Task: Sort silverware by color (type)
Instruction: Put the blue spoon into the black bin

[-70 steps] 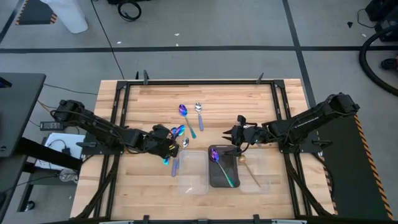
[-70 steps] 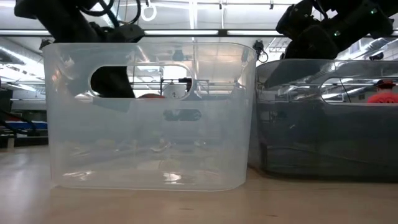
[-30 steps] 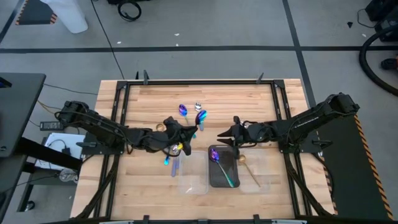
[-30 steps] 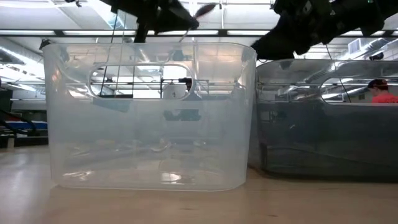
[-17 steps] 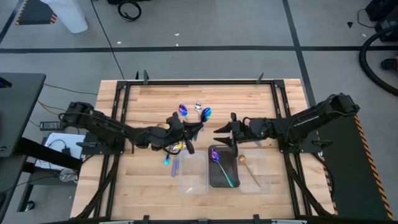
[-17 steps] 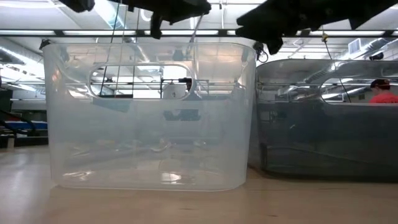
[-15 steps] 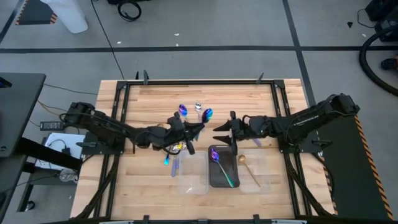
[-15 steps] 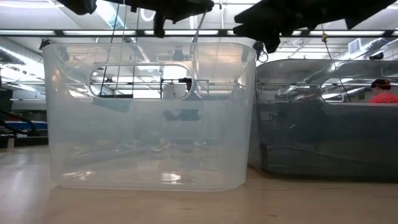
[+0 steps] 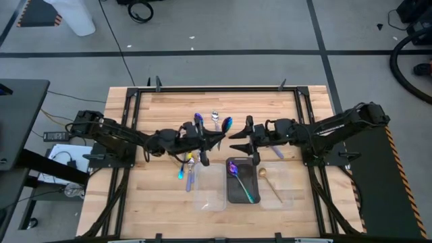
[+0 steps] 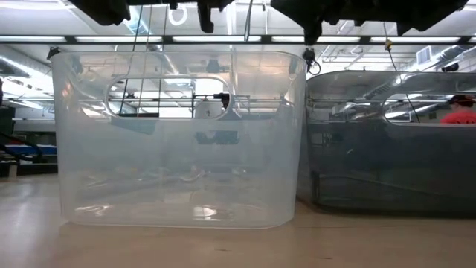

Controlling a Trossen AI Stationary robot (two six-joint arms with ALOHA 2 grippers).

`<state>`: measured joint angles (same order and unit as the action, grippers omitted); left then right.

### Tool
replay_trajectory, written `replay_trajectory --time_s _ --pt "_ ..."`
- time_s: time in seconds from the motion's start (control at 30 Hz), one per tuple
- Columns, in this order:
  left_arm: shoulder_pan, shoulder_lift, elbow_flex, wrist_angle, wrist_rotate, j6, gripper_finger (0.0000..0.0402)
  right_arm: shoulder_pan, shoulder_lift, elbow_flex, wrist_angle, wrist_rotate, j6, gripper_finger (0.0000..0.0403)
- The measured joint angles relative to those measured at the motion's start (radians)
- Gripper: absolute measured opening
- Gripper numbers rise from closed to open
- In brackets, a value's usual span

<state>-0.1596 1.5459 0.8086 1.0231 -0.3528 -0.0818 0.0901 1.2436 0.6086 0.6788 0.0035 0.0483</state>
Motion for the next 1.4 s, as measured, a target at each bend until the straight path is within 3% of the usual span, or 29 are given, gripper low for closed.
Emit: replay_trajectory --time_s 0.53,0.97,1.17,1.4 --pt "-0.046 0.027 0.005 0.09 0.006 0.079 0.0031 0.037 0.163 0.092 0.059 0.022 0.021 0.0166" --pt "-0.044 0.027 0.005 0.064 0.014 0.097 0.0031 0.032 0.161 0.109 0.081 0.022 0.033 0.0162" --pt "-0.044 0.027 0.005 0.045 0.016 0.095 0.0031 0.011 0.161 0.109 0.088 0.021 0.027 0.0145" --pt "-0.043 0.026 0.005 0.02 0.011 0.095 0.0031 -0.003 0.161 0.109 0.088 0.013 0.011 0.0099"
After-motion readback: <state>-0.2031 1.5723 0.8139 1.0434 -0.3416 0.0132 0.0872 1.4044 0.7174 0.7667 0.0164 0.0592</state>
